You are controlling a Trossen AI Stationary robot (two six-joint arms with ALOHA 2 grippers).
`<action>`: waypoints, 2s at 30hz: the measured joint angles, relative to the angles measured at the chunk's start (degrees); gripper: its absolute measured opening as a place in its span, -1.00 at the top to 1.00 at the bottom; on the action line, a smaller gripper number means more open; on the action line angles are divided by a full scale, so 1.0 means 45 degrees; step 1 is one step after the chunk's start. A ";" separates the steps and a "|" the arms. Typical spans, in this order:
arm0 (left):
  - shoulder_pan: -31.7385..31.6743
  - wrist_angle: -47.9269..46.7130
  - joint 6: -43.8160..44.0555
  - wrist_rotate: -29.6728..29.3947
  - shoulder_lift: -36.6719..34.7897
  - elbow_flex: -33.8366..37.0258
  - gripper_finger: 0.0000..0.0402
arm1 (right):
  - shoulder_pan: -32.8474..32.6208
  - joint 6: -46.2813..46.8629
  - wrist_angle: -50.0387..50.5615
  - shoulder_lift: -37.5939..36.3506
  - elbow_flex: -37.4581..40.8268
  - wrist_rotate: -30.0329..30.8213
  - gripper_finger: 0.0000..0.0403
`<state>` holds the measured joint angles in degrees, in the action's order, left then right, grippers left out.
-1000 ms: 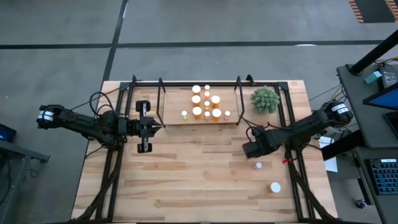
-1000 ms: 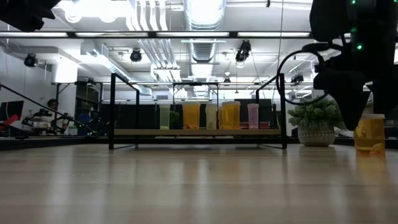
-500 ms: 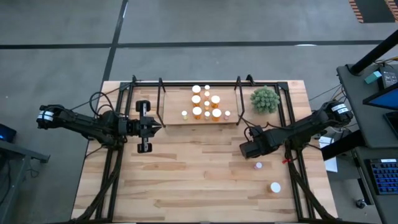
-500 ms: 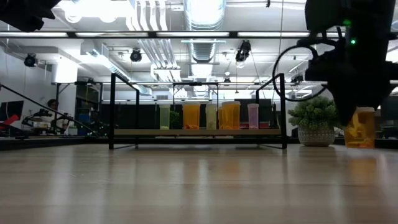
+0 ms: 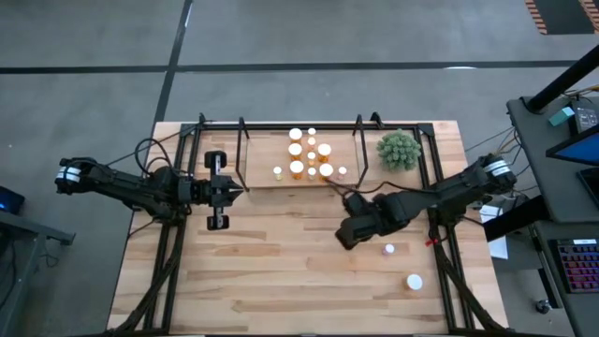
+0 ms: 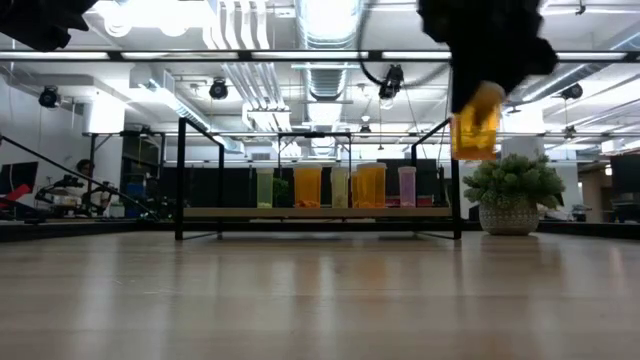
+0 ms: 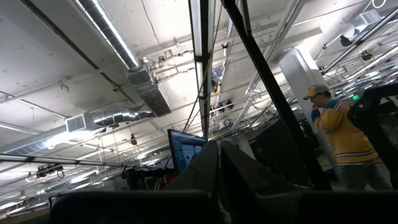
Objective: Pick and place medicine bottles onto shelf by color
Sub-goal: Put the large orange pill bottle on the shelf aligned with the other large orange pill bottle
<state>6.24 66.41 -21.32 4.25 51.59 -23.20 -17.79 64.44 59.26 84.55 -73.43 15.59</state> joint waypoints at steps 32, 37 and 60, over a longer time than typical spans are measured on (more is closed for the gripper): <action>-0.0001 0.0136 -0.0331 -0.0005 -0.0005 -0.0039 0.99 | 0.9944 -1.5817 0.1753 0.5834 -1.1629 -0.2167 0.02; -0.0003 0.0181 -0.1180 -0.0069 -0.0128 -0.0039 0.99 | 1.1032 -1.6330 0.1888 0.6721 -1.1874 -0.2888 0.02; -0.0055 0.0047 -0.2454 -0.0795 -0.0573 -0.0029 0.99 | 1.1728 -1.6594 0.3333 0.8774 -1.2420 -0.4158 0.02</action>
<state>6.00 66.62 -32.37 0.67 49.01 -23.33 34.98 -10.23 74.26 124.03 -129.32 -3.12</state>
